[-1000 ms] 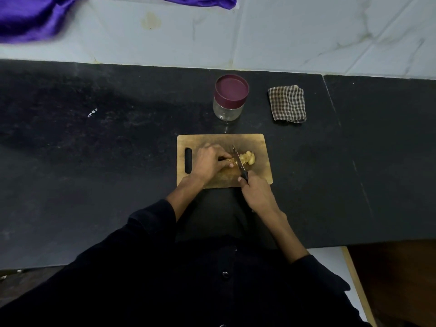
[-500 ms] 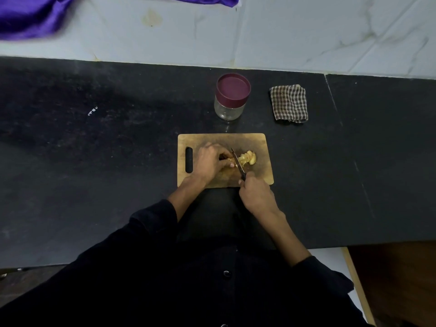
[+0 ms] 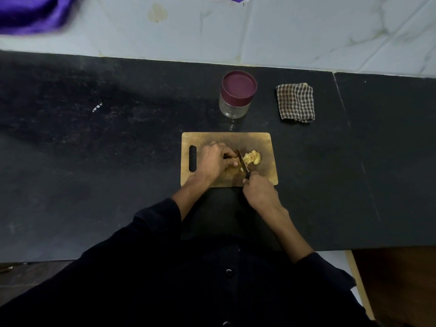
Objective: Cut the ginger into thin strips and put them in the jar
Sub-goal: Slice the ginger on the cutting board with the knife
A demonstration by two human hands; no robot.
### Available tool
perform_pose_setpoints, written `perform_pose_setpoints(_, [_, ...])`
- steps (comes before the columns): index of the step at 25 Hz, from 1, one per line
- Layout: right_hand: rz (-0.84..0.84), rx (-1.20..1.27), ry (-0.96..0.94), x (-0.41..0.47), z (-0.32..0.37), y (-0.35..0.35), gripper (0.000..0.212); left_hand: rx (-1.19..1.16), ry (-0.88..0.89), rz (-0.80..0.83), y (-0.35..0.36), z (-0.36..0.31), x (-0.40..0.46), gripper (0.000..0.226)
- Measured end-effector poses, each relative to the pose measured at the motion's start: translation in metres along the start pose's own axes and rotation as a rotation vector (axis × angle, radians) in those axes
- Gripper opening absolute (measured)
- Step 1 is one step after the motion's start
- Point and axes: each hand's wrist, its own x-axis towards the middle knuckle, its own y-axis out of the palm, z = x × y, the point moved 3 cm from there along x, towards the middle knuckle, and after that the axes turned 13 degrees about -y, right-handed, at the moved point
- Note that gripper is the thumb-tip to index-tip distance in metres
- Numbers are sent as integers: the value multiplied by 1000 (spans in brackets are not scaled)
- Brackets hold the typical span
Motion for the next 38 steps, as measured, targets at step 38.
perform_pose_setpoints(38, [-62, -40, -74, -4, 12, 0, 22, -5, -2, -22, 1, 1, -1, 21])
